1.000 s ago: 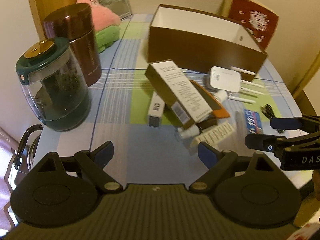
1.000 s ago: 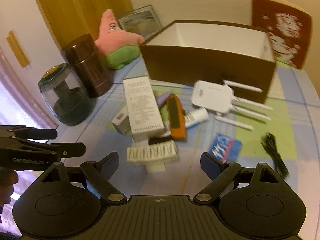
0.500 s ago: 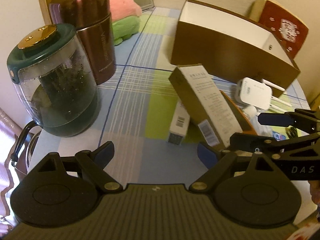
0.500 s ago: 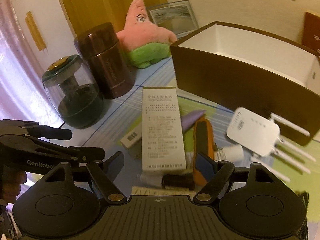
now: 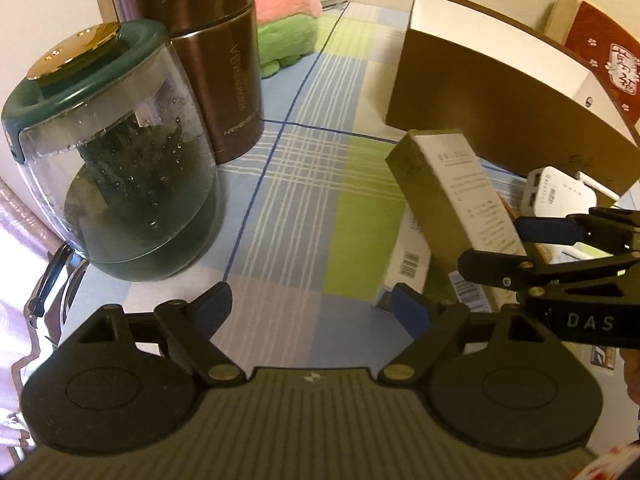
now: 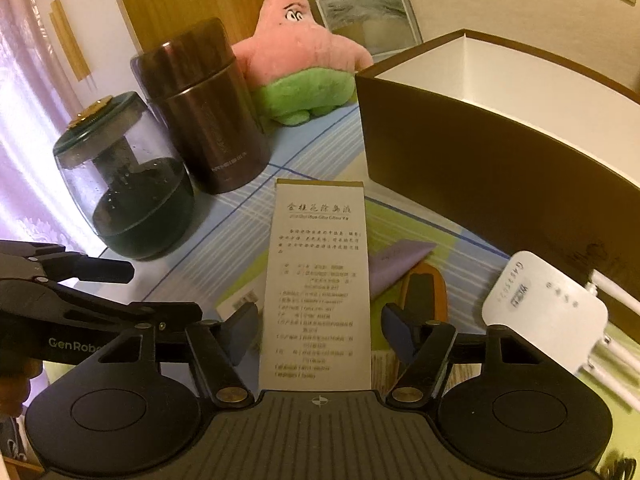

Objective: Organize rigid objects
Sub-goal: 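Close the left tool on the blister tray while the right tool grips the white medicine box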

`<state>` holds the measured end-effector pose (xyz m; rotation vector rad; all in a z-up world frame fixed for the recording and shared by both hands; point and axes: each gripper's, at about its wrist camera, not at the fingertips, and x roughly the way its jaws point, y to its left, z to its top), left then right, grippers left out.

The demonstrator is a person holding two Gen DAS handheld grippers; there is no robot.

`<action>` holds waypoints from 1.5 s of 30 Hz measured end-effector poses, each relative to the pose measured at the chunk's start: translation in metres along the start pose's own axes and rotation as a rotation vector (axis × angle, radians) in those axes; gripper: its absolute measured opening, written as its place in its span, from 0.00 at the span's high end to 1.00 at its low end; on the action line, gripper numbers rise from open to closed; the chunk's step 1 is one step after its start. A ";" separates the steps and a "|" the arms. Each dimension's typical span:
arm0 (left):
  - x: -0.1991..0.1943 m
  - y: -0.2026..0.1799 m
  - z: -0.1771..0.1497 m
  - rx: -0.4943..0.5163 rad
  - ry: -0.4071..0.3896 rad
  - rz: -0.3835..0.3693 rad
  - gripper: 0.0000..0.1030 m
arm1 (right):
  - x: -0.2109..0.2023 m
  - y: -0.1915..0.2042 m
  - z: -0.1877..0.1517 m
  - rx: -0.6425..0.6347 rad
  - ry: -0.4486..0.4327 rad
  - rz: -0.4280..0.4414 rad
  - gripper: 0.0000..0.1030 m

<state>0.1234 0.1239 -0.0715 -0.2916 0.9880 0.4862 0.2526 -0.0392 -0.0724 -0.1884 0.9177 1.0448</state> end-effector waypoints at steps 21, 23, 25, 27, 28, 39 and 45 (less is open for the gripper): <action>-0.015 -0.010 -0.004 0.079 -0.016 -0.085 0.19 | -0.083 -0.013 -0.013 0.027 -0.217 -0.071 0.46; -0.018 -0.019 -0.006 0.112 -0.019 -0.119 0.19 | -0.097 -0.016 -0.022 0.056 -0.216 -0.098 0.46; -0.021 -0.029 -0.007 0.155 -0.024 -0.163 0.20 | -0.112 -0.020 -0.034 0.090 -0.210 -0.136 0.46; -0.025 -0.042 -0.010 0.213 -0.029 -0.214 0.22 | -0.123 -0.025 -0.049 0.130 -0.195 -0.171 0.46; -0.025 -0.048 -0.011 0.244 -0.030 -0.239 0.23 | -0.129 -0.028 -0.056 0.151 -0.189 -0.188 0.46; -0.019 -0.113 -0.038 0.550 0.004 -0.380 0.34 | -0.175 -0.051 -0.110 0.331 -0.158 -0.312 0.46; -0.006 -0.124 -0.042 0.580 0.054 -0.363 0.48 | -0.183 -0.057 -0.121 0.362 -0.151 -0.316 0.46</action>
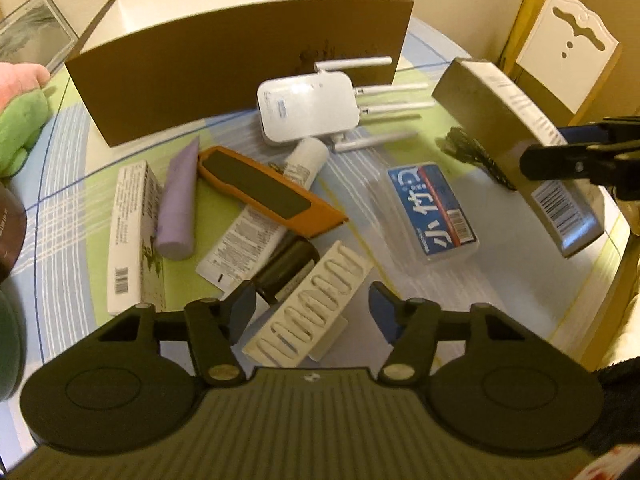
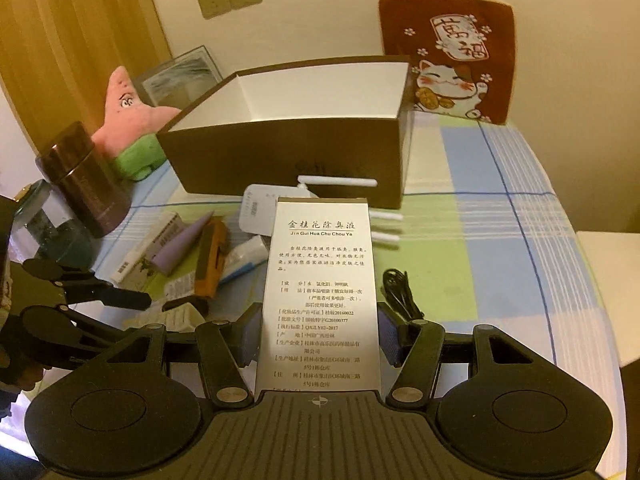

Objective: Organize rigid objects
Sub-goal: 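Close the left tool on the blister tray while the right tool grips the white medicine box, then carry the blister tray into the brown box with the left tool while the right tool drops the medicine box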

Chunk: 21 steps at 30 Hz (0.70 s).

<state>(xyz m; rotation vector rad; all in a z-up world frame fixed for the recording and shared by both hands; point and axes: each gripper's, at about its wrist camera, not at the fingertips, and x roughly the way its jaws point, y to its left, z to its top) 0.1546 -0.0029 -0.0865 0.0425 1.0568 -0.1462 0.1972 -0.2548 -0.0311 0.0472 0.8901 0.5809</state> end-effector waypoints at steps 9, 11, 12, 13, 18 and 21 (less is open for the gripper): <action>0.003 -0.005 -0.004 -0.046 0.050 -0.006 0.73 | 0.007 -0.007 0.001 -0.005 0.026 0.022 0.46; 0.006 -0.007 -0.004 -0.059 0.054 0.009 0.73 | 0.008 -0.007 0.002 -0.012 0.030 0.031 0.46; 0.007 -0.007 -0.003 -0.065 0.053 0.014 0.73 | 0.009 -0.007 0.002 -0.017 0.032 0.034 0.46; 0.006 -0.008 -0.002 -0.071 0.051 0.019 0.72 | 0.009 -0.008 0.002 -0.020 0.034 0.039 0.46; 0.007 -0.011 0.002 -0.076 0.040 0.041 0.75 | 0.013 -0.011 0.001 -0.036 0.048 0.051 0.46; 0.006 -0.012 0.002 -0.086 0.038 0.048 0.77 | 0.013 -0.014 0.002 -0.048 0.044 0.060 0.46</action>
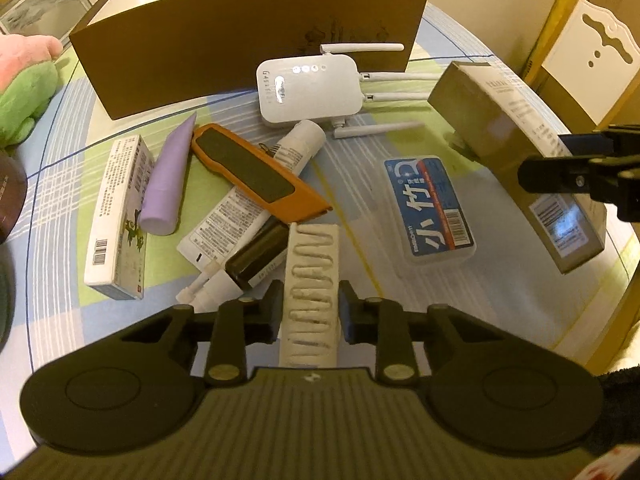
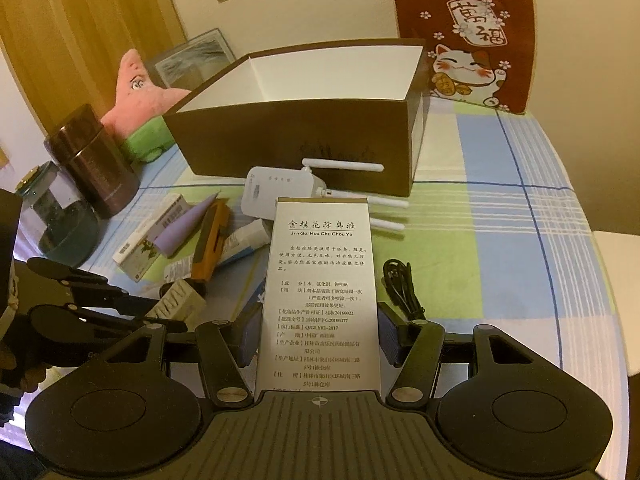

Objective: Organize rigid objects
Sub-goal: 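Carry the blister tray into the brown box with the left tool while the right tool drops the medicine box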

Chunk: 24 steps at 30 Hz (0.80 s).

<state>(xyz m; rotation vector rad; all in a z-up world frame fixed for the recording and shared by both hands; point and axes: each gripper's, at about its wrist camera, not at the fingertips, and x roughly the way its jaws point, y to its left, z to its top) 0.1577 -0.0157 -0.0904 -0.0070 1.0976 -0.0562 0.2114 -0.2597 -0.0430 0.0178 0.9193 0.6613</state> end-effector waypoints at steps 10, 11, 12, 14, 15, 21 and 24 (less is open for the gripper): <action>-0.033 0.002 0.004 -0.053 -0.087 0.039 0.77 | -0.001 -0.001 0.012 -0.032 -0.027 0.024 0.46; -0.037 0.003 0.007 -0.056 -0.099 0.045 0.77 | -0.001 0.001 0.015 -0.035 -0.030 0.026 0.46; -0.042 0.005 0.010 -0.057 -0.112 0.049 0.77 | -0.001 0.003 0.019 -0.039 -0.036 0.029 0.46; -0.049 0.011 0.021 -0.066 -0.136 0.053 0.77 | 0.000 0.007 0.027 -0.050 -0.048 0.034 0.46; -0.052 0.015 0.028 -0.070 -0.151 0.052 0.77 | 0.001 0.009 0.033 -0.056 -0.056 0.033 0.46; -0.065 0.040 0.079 -0.056 -0.239 0.050 0.77 | 0.010 0.023 0.076 -0.064 -0.126 0.026 0.46; -0.065 0.056 0.112 -0.044 -0.274 0.040 0.77 | 0.018 0.030 0.107 -0.046 -0.166 0.003 0.46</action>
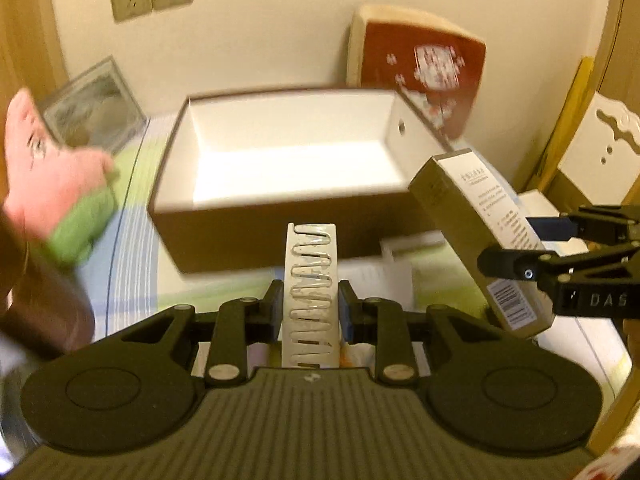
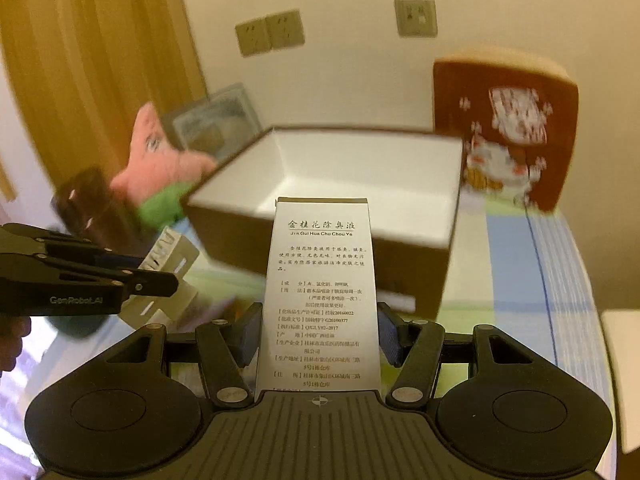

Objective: Organize rigid objects
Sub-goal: 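Carry the blister tray into the brown box with the left tool while the right tool drops the medicine box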

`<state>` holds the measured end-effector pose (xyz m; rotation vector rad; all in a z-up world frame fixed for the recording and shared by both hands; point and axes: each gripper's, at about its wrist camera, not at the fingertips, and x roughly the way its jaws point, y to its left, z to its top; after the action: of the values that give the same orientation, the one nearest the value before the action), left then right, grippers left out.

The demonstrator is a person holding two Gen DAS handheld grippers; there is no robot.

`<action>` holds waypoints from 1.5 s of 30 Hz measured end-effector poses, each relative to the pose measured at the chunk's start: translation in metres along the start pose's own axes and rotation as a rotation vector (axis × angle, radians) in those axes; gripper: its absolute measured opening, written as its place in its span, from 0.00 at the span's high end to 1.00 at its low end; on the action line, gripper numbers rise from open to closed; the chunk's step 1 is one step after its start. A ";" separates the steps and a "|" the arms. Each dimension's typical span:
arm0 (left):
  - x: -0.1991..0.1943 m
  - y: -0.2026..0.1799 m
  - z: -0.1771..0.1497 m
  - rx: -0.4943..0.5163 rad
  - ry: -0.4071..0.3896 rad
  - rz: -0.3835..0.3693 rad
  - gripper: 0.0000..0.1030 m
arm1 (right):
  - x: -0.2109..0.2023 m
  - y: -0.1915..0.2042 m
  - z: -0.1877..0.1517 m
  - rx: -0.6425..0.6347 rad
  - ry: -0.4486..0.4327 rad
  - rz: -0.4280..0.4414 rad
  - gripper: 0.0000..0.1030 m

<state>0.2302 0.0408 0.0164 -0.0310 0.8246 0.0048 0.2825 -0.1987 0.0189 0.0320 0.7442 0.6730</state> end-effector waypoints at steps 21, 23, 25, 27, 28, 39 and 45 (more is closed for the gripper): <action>0.140 0.044 0.122 -0.047 0.082 -0.072 0.77 | 0.137 -0.028 0.091 0.118 0.029 -0.190 0.46; 0.152 0.044 0.122 -0.057 0.103 -0.071 0.77 | 0.145 -0.032 0.091 0.135 0.038 -0.190 0.46; 0.160 0.044 0.120 -0.064 0.119 -0.072 0.77 | 0.154 -0.035 0.092 0.140 0.051 -0.199 0.46; 0.168 0.044 0.120 -0.066 0.133 -0.073 0.77 | 0.159 -0.037 0.092 0.142 0.051 -0.206 0.46; 0.171 0.044 0.121 -0.067 0.140 -0.071 0.77 | 0.162 -0.038 0.092 0.146 0.051 -0.209 0.46; 0.194 0.047 0.118 -0.077 0.189 -0.067 0.77 | 0.189 -0.050 0.086 0.228 0.133 -0.183 0.37; 0.197 0.045 0.117 -0.075 0.201 -0.077 0.77 | 0.185 -0.051 0.080 0.228 0.165 -0.176 0.36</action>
<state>0.4492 0.0874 -0.0504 -0.1350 1.0232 -0.0403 0.4611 -0.1165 -0.0486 0.1194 0.9681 0.4241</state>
